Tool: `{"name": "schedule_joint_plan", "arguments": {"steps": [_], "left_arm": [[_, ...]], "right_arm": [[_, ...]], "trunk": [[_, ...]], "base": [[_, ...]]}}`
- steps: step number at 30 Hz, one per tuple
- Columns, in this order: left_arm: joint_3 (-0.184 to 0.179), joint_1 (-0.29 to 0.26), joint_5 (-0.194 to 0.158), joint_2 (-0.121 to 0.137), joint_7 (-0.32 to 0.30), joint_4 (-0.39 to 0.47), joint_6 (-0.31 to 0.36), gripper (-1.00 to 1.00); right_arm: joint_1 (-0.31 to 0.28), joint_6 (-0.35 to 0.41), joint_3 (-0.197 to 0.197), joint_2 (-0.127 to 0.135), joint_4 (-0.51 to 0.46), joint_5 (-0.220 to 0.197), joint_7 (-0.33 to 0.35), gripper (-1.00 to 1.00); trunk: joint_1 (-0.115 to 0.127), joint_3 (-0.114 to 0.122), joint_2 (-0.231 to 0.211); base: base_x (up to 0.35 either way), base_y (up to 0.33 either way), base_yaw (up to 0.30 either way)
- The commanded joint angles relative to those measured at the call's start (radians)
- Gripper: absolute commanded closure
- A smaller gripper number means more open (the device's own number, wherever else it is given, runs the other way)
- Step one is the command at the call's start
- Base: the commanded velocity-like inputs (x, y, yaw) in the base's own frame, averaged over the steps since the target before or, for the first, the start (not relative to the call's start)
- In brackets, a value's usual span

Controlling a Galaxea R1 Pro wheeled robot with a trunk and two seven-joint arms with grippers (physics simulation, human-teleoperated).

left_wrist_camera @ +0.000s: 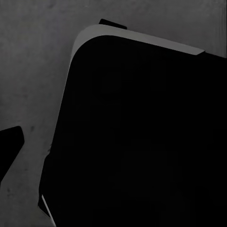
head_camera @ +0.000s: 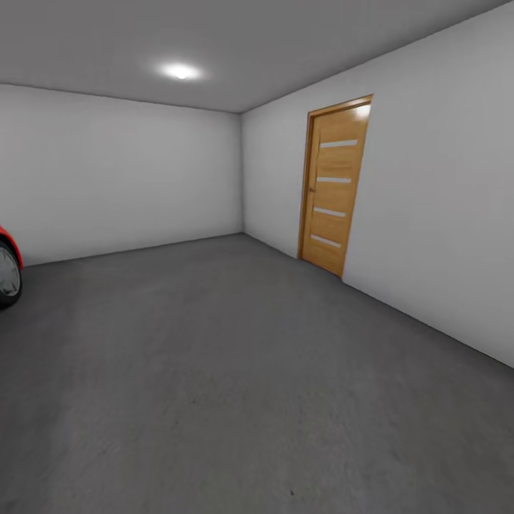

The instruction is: Move the two storage containers from the living room to the garage. In the garage, place one container on the floor and stack the other container on top of it (either order is fine).

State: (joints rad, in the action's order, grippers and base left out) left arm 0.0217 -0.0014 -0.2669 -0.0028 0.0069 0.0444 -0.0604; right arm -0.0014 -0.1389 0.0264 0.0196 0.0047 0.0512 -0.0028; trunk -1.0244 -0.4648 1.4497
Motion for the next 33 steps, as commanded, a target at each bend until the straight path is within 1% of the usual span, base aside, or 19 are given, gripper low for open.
{"name": "schedule_joint_plan", "arguments": {"steps": [1,8,14,27,30,31,33], "left_arm": [[0.002,0.000,-0.003,0.000,0.001,0.000,-0.003,-1.00],[0.003,0.000,-0.003,0.000,0.001,0.000,-0.003,-1.00],[0.003,0.000,-0.003,0.000,0.001,0.000,-0.003,-1.00],[0.004,0.000,-0.003,-0.002,0.002,0.000,-0.002,-1.00],[0.004,0.000,-0.003,-0.002,0.001,0.000,-0.002,-1.00],[0.004,0.000,-0.003,-0.001,0.001,0.000,-0.002,-1.00],[0.004,0.000,-0.003,-0.001,0.001,0.000,-0.002,-1.00]], "right_arm": [[0.000,-0.004,0.002,0.001,0.000,0.007,0.000,-1.00],[0.000,-0.005,0.002,0.004,-0.004,0.016,-0.002,-1.00],[0.000,-0.005,0.001,0.018,-0.005,0.016,-0.002,-1.00],[0.000,-0.005,0.003,0.017,-0.005,0.020,0.000,-1.00],[0.000,-0.004,0.003,0.017,-0.004,0.034,0.000,-1.00],[0.000,-0.004,0.003,0.016,-0.004,0.053,0.000,-1.00],[0.000,-0.004,0.003,0.013,-0.003,0.077,0.000,-1.00]], "trunk": [[-0.001,-0.001,0.000],[-0.001,-0.001,0.000],[-0.001,-0.001,0.000],[-0.001,-0.001,0.000],[-0.001,-0.001,0.000],[-0.001,-0.001,0.000],[-0.001,-0.001,0.000]], "base": [[0.331,0.000,0.000],[0.331,0.000,0.000],[0.331,0.000,0.000],[0.331,0.000,0.000],[0.331,0.000,0.000],[0.331,0.000,0.000],[0.331,0.000,0.000]]}}
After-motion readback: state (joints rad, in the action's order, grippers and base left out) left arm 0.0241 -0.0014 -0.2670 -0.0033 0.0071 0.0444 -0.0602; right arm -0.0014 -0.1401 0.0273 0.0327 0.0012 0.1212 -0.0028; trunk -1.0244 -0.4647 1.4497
